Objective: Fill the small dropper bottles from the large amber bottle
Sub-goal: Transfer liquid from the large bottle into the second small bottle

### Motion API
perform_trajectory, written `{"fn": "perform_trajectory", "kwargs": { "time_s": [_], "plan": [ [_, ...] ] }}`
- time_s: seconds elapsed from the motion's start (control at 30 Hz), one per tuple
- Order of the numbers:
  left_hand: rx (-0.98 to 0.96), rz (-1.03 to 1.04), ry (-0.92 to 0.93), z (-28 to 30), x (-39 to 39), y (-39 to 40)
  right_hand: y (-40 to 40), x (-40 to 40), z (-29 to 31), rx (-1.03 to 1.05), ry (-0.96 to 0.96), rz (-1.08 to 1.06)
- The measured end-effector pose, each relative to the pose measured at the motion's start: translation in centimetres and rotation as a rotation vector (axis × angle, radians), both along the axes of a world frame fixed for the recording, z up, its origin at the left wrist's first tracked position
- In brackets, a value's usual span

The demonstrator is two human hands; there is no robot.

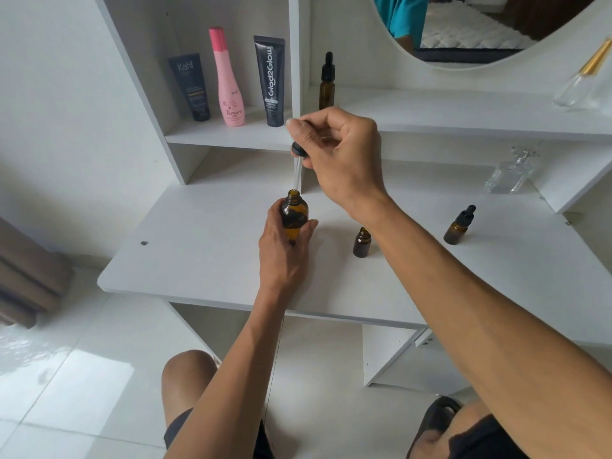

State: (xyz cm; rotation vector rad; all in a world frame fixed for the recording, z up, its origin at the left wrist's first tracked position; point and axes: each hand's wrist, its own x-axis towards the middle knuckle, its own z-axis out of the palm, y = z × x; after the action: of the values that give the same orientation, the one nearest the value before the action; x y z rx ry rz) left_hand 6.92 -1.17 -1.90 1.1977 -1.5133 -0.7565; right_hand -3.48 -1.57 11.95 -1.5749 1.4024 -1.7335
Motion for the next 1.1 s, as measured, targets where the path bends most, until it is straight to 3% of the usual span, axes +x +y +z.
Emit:
{"fn": "perform_trajectory", "kwargs": {
  "time_s": [0.43,1.1],
  "plan": [
    [0.002,-0.025,-0.006,0.3,0.1,0.1,-0.2,0.2,-4.5,0.178,0.211,0.012],
    [0.002,-0.018,-0.028,0.4,0.1,0.2,-0.1,0.3,-4.7,0.216,0.222,-0.056]
  ]
}}
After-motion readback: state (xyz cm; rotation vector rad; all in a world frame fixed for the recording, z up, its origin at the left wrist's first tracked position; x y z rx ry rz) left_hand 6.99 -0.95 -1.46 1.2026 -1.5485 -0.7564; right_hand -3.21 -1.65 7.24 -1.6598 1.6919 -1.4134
